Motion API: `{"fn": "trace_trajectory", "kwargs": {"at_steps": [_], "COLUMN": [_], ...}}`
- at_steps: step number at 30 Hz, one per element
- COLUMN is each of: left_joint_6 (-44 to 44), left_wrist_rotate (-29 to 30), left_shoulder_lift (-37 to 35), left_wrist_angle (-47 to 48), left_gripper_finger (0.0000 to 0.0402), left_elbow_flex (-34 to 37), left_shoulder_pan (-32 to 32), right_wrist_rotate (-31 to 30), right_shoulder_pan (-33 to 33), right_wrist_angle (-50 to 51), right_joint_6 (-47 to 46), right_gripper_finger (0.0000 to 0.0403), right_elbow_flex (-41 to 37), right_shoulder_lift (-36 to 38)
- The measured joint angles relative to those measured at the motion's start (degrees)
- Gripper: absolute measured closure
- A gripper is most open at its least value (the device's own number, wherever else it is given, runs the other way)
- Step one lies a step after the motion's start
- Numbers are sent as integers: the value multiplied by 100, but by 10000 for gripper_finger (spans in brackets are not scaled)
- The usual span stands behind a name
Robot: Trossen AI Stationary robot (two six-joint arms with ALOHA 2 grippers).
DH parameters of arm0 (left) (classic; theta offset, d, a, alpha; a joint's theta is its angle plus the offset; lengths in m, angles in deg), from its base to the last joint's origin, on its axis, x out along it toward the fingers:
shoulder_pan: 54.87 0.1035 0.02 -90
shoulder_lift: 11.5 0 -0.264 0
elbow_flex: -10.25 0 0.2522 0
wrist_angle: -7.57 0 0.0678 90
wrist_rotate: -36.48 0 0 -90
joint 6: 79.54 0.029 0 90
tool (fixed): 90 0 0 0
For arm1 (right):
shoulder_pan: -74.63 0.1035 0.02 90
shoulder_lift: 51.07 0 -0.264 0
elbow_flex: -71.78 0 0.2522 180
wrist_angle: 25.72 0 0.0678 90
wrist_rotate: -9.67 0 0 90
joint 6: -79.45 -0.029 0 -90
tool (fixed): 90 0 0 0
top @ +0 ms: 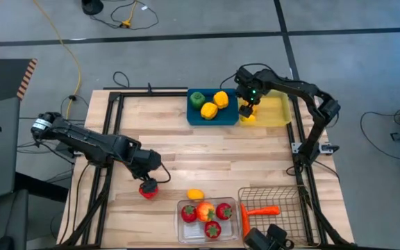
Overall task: Sort produce into baskets
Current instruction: Put the red bell pepper into the blue bin
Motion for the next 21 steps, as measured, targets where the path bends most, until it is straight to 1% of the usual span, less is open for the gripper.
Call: {"fn": "trace_trajectory", "kwargs": {"at_steps": [3,7,21], "left_joint_6": [-172,-182,-128], "left_wrist_rotate": [16,218,352], "left_shoulder_lift": [0,0,4], "left_wrist_angle": [-2,-18,-63], "left_gripper_finger": [14,14,13], "left_elbow_flex": [0,0,2], "left_shoulder_pan": [-183,-334,-368], "right_wrist_rotate": [0,0,0], "right_shoulder_pan": [-1,1,1], "right_wrist_angle": [1,2,-195], "right_joint_6": [0,0,0], "right_gripper_finger": [60,60,60], "right_elbow_flex": [-1,0,0], "right_shoulder_lift": [0,0,0]}}
